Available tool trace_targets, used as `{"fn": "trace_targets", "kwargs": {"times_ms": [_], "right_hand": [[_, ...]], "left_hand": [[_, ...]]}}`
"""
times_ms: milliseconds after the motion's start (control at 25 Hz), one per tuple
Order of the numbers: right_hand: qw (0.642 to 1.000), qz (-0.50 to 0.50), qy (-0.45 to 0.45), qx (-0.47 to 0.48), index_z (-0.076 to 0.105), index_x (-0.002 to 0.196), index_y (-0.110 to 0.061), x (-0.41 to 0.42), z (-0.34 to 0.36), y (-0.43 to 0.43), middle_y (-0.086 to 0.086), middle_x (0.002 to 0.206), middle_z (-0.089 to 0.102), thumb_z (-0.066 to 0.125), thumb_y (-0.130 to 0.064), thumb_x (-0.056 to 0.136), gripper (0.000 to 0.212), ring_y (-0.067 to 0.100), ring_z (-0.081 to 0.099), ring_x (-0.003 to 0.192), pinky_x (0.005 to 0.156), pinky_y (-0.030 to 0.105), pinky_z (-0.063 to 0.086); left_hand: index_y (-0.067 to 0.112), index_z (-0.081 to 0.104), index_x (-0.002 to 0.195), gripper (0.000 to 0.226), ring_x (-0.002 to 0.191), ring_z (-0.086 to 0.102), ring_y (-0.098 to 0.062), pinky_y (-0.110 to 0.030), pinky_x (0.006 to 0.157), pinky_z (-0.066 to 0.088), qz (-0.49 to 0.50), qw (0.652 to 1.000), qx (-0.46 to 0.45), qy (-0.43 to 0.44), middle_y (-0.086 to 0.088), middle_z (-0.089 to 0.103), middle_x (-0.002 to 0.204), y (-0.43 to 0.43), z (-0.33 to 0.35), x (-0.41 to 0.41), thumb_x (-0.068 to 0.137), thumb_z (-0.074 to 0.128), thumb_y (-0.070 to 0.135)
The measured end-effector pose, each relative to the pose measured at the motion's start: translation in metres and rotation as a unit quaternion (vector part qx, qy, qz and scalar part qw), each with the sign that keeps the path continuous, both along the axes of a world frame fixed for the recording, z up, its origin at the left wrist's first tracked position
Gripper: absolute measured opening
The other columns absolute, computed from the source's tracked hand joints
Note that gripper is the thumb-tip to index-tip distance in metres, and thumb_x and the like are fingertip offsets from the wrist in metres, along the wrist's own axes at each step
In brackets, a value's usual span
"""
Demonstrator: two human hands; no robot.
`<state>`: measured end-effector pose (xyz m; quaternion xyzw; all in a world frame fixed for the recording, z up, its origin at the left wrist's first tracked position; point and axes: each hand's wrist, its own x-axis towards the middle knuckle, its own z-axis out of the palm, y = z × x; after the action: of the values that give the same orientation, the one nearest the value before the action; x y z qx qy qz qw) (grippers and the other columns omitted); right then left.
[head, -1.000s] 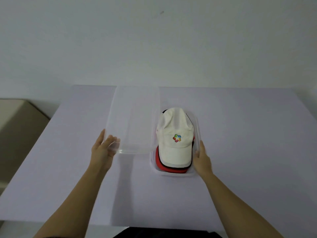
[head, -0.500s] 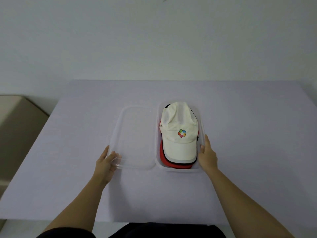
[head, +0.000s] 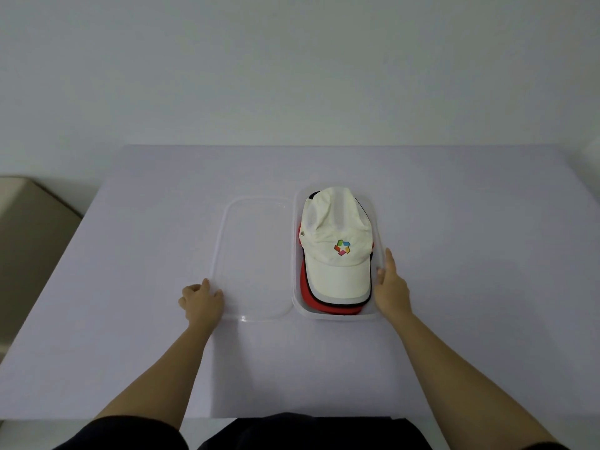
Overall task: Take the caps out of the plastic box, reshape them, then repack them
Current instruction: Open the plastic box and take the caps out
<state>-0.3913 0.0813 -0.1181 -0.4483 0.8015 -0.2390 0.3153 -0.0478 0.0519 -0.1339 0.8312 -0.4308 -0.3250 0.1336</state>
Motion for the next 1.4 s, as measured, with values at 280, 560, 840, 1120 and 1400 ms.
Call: {"fn": "trace_targets", "kwargs": {"times_ms": [280, 560, 840, 1120, 1400], "right_hand": [[0.926, 0.303, 0.209, -0.077, 0.016, 0.148, -0.019, 0.003, 0.024, -0.004, -0.001, 0.159, 0.006, 0.050, -0.028, 0.069, 0.086, 0.020, 0.007, 0.146, 0.117, 0.051, 0.005], [0.859, 0.419, 0.288, 0.064, -0.010, 0.148, -0.022, 0.002, 0.043, -0.024, 0.006, 0.157, -0.016, 0.072, -0.049, 0.064, 0.120, 0.026, -0.004, 0.146, 0.115, 0.045, 0.011], [0.846, 0.445, 0.288, 0.048, -0.005, 0.149, -0.017, 0.004, 0.050, -0.019, 0.014, 0.158, -0.006, 0.066, -0.022, 0.068, 0.108, 0.040, 0.002, 0.143, 0.105, 0.044, 0.034], [0.871, 0.296, 0.265, -0.289, 0.036, 0.135, -0.004, -0.011, 0.039, -0.004, 0.018, 0.139, 0.048, 0.034, 0.015, 0.070, 0.068, 0.041, 0.048, 0.124, 0.083, 0.034, 0.057], [0.886, 0.203, 0.241, -0.340, 0.021, 0.143, -0.003, -0.112, 0.057, -0.043, 0.016, 0.151, 0.019, 0.062, 0.010, 0.076, 0.080, 0.032, 0.017, 0.141, 0.112, 0.041, 0.026]], "left_hand": [[0.005, 0.031, 0.144, 0.052, 0.139, 0.027, -0.026, -0.029, 0.112, 0.021, -0.228, 0.950, -0.209, 0.050, -0.013, 0.033, 0.150, -0.024, 0.053, -0.109, 0.096, 0.046, 0.019], [0.002, 0.023, 0.144, 0.068, 0.126, 0.042, -0.034, -0.042, 0.105, 0.034, -0.296, 0.947, -0.120, 0.027, -0.016, 0.044, 0.139, -0.046, 0.051, -0.175, 0.094, 0.046, 0.042], [0.011, 0.046, 0.127, 0.051, 0.120, 0.042, -0.032, -0.043, 0.100, 0.033, -0.203, 0.977, -0.056, -0.025, -0.014, 0.044, 0.128, -0.061, 0.066, -0.192, 0.090, 0.049, 0.046], [0.018, 0.045, 0.100, 0.013, 0.072, 0.055, -0.013, -0.022, 0.063, 0.045, -0.113, 0.930, -0.274, 0.220, -0.001, 0.059, 0.081, -0.053, 0.116, -0.228, 0.094, 0.051, 0.028], [0.022, 0.046, 0.105, 0.016, 0.074, 0.056, -0.006, -0.021, 0.067, 0.046, -0.160, 0.888, -0.345, 0.258, 0.007, 0.059, 0.085, -0.092, 0.146, -0.335, 0.094, 0.053, 0.031]]}}
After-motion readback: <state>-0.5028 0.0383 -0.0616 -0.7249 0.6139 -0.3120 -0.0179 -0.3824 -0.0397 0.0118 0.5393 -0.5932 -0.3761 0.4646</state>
